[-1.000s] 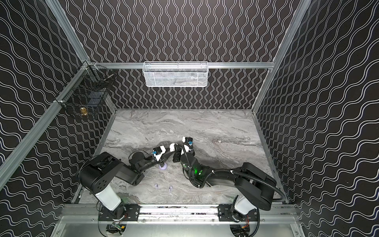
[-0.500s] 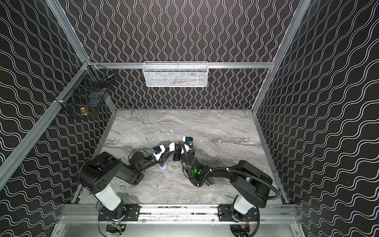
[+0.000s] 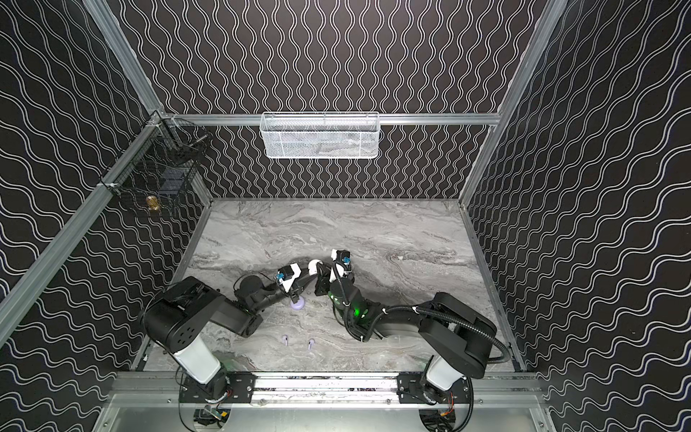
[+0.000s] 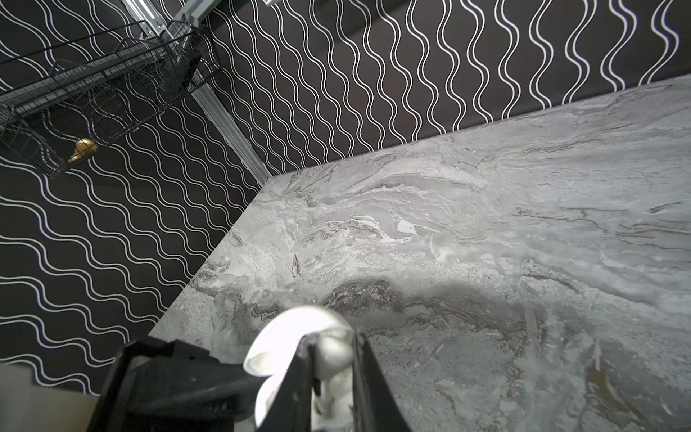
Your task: Insert the wireless bluetooth earbuds into the charging case
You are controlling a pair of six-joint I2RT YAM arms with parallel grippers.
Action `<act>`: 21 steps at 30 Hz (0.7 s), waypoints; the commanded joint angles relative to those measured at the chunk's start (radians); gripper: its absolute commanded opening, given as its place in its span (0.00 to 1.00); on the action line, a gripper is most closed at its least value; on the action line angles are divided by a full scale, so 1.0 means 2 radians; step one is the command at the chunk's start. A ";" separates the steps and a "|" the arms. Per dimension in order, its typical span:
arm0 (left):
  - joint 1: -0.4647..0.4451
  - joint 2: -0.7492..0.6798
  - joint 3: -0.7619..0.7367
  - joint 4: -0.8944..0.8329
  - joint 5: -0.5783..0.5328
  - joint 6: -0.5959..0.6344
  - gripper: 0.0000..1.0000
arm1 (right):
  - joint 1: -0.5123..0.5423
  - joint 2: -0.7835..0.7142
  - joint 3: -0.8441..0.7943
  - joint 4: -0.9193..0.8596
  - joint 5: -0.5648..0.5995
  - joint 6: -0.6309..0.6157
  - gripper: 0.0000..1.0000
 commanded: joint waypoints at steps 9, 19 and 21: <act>0.003 0.003 0.004 0.017 0.002 -0.010 0.17 | 0.000 0.001 0.002 0.015 -0.013 0.001 0.27; 0.004 0.004 0.005 0.017 0.007 -0.007 0.17 | -0.001 -0.059 -0.013 -0.023 0.017 -0.009 0.46; 0.004 0.005 0.005 0.017 0.010 -0.005 0.17 | -0.002 -0.083 -0.002 -0.086 0.039 -0.002 0.47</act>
